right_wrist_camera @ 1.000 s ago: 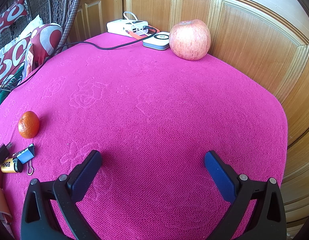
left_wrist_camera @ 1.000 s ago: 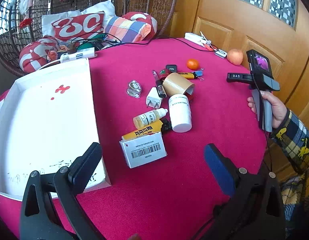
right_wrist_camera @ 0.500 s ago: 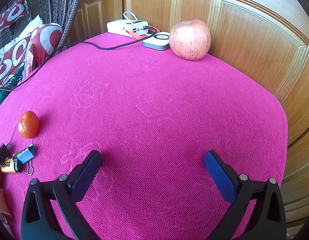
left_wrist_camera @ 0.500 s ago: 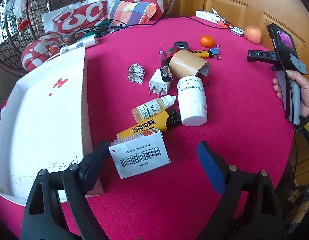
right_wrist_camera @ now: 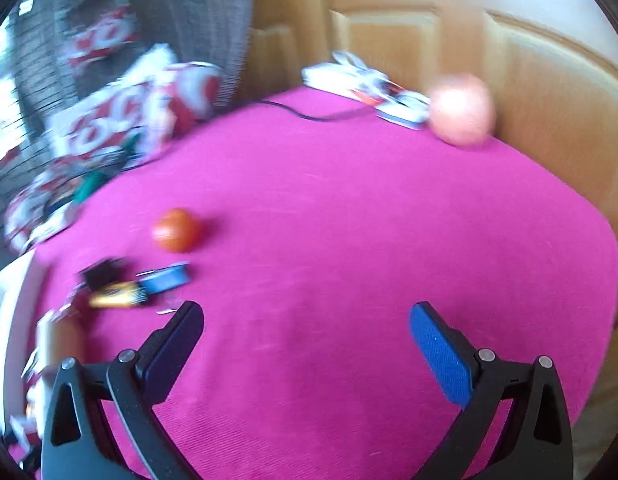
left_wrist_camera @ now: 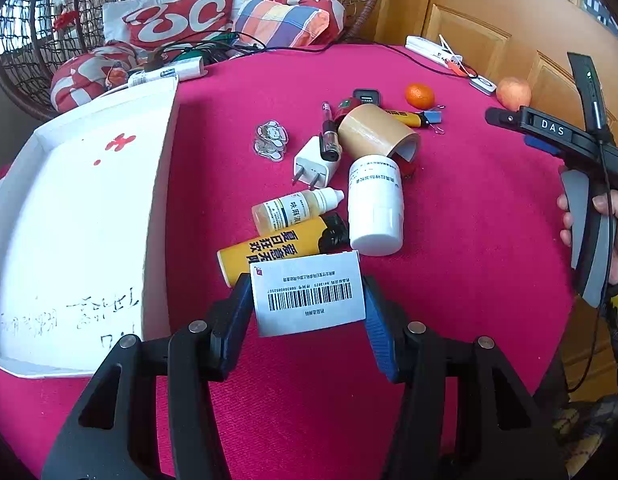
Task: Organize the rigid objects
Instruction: 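Grasp the small white barcode box with the left gripper while the right gripper grasps the brown tape roll, then carry the white box with the left gripper while the right gripper carries the tape roll toward the white tray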
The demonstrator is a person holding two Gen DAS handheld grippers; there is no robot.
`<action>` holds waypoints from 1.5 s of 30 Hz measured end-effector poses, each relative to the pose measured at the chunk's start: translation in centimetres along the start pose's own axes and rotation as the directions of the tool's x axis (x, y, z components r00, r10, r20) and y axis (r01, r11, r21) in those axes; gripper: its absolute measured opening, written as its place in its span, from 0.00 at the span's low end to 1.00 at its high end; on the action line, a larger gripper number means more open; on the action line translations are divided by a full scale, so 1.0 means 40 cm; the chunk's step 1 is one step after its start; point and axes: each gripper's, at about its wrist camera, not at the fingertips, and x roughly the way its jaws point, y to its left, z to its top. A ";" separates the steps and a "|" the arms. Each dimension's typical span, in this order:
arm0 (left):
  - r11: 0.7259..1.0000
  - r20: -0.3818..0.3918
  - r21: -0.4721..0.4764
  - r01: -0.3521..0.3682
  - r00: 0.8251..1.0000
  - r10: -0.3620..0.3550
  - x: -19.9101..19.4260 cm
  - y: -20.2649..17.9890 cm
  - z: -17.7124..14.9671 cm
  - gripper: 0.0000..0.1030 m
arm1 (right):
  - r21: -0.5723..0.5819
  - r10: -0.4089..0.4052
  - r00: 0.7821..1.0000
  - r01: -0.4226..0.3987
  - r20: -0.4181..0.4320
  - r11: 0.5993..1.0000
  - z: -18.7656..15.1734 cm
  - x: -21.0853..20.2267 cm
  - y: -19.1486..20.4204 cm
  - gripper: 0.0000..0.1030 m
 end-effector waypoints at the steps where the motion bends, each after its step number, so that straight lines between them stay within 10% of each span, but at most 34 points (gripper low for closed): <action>1: 1.000 0.001 -0.004 0.005 1.000 -0.005 0.000 -0.001 -0.003 0.52 | -0.041 0.064 0.998 -0.064 0.007 0.997 -0.001 -0.006 0.028 1.00; 8: 1.000 0.009 -0.018 0.016 1.000 -0.016 -0.008 0.002 -0.018 0.52 | -0.187 0.310 0.946 -0.323 -0.096 0.928 0.000 -0.009 0.197 1.00; 15: 0.999 0.020 -0.028 0.022 1.000 -0.021 -0.009 0.005 -0.023 0.52 | -0.301 0.306 0.930 -0.357 -0.205 0.884 0.010 0.036 0.355 0.99; 23: 0.999 0.023 -0.040 0.029 0.999 -0.028 -0.011 0.012 -0.026 0.52 | -0.336 0.227 0.897 -0.362 -0.380 0.869 -0.038 0.126 0.409 0.54; 34: 0.997 0.027 -0.057 0.048 0.999 -0.047 -0.011 0.011 -0.028 0.51 | -0.502 0.213 0.962 -0.270 -0.168 0.822 0.019 -0.007 0.358 0.51; 38: 0.997 0.045 -0.055 0.052 0.998 -0.049 -0.025 0.012 -0.026 0.51 | -0.747 0.112 0.986 -0.169 -0.127 0.643 0.023 -0.039 0.399 0.51; 45: 0.994 0.069 -0.078 0.071 0.995 -0.066 -0.036 0.024 -0.024 0.51 | -0.996 -0.063 0.998 0.025 0.019 0.089 -0.039 -0.054 0.439 0.51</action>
